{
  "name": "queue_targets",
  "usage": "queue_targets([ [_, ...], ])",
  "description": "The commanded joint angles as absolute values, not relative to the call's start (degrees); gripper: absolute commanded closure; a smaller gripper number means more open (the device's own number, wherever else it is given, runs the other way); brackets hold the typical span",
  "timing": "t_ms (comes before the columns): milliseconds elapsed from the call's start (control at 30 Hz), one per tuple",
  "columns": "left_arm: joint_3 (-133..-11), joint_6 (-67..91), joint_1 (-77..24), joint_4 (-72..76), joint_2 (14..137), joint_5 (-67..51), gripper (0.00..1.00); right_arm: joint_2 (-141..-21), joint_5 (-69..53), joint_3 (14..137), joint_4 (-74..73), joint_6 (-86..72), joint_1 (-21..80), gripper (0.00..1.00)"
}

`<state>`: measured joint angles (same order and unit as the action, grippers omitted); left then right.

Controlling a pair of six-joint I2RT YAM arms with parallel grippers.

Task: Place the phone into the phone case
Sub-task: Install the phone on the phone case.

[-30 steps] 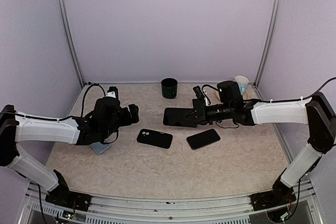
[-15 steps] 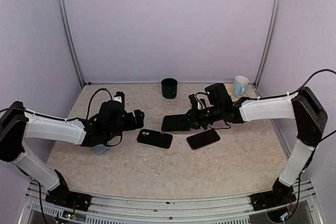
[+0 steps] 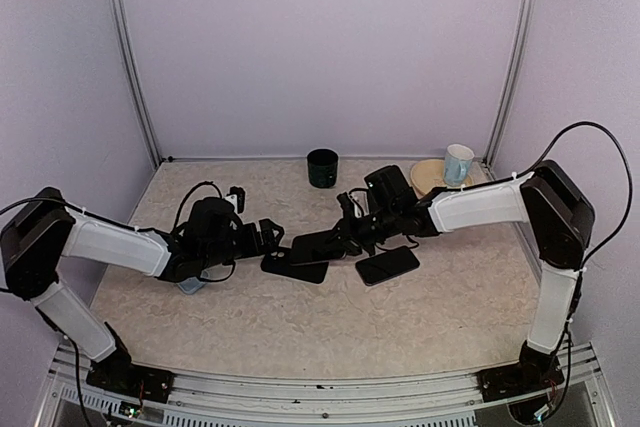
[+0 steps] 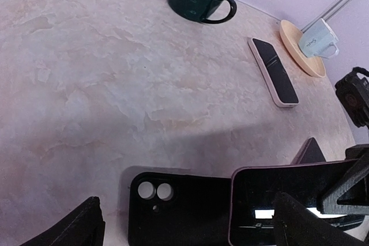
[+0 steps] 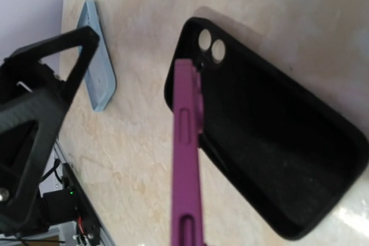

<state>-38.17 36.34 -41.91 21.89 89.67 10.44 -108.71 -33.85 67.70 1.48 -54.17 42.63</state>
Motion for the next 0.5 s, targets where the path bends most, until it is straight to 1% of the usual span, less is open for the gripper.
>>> queue_targets([
  [0, -35.5, 38.2, -39.1, 29.4, 90.8, -0.3, 0.01, -110.9, -36.7, 71.0, 3.9, -55.8, 43.1, 1.0],
  [233, -34.5, 40.7, -34.7, 33.5, 93.3, -11.9, 0.01, -113.1, -36.5, 72.7, 4.1, -56.1, 43.1, 1.0],
  [467, -35.8, 40.5, -34.1, 33.3, 97.0, -15.1, 0.01, -115.1, -36.9, 75.0, 3.8, -56.5, 43.1, 1.0],
])
